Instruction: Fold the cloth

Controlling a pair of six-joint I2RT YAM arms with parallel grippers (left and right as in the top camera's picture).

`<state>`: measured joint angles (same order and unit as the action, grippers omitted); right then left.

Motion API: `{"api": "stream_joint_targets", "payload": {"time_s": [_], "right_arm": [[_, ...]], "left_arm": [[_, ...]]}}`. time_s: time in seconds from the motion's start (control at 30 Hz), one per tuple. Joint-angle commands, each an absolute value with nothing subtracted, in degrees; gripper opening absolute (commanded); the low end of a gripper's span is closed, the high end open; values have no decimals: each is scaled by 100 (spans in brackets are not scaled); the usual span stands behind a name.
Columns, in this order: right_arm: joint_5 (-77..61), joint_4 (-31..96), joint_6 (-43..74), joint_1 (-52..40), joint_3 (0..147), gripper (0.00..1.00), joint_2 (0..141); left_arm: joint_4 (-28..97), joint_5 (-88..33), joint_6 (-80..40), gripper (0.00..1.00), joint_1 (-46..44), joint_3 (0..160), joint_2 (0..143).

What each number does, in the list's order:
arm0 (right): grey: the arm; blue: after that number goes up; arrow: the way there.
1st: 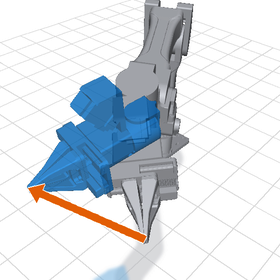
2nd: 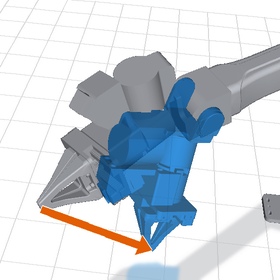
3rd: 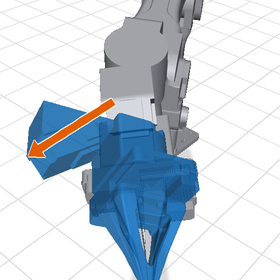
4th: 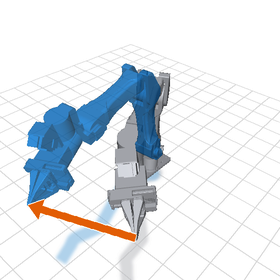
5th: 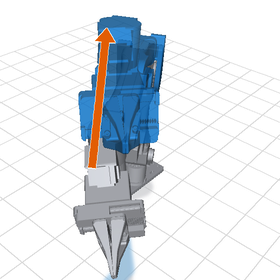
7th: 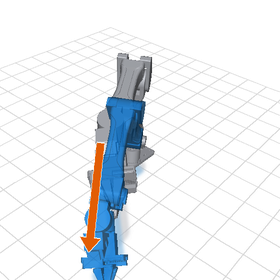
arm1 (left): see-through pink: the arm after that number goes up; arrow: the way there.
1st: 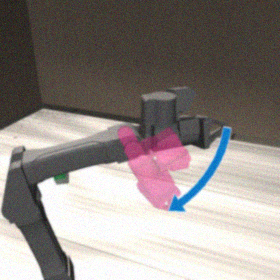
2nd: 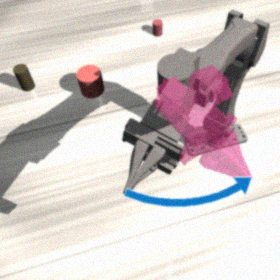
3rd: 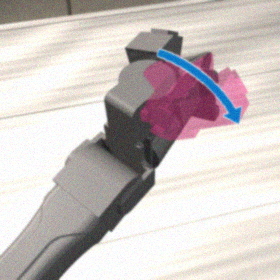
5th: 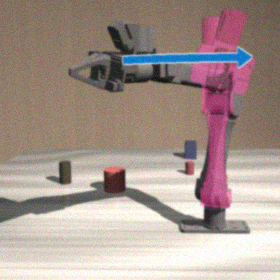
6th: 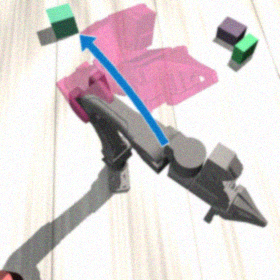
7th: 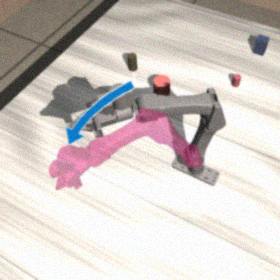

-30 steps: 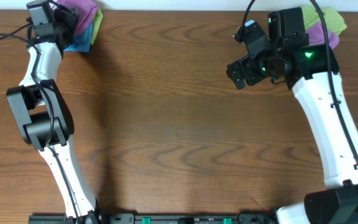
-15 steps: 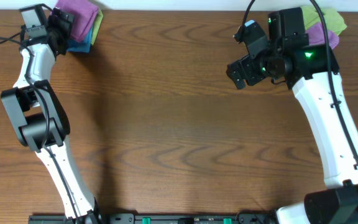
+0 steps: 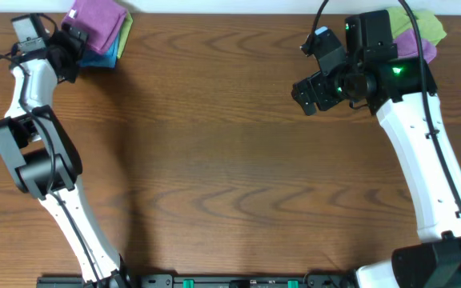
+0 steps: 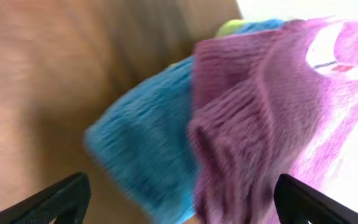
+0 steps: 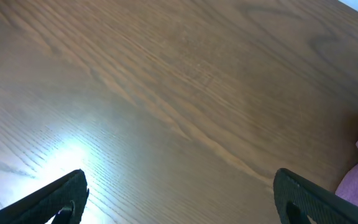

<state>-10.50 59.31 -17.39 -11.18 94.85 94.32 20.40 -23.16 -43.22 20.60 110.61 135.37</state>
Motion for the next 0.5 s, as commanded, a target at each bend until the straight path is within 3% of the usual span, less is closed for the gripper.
{"api": "stream_joint_targets", "payload": {"time_s": [0.0,0.47], "right_arm": [[-1094,5946,-1765,-1170,9470,96,9380],[-1033,6160,-1933,-1155,9470,99,9308]], "left_arm": [[2484,-2161,-3527,95,2176,11198,12772],[5870,-1588,-1636,95,1813,11198,10473]]}}
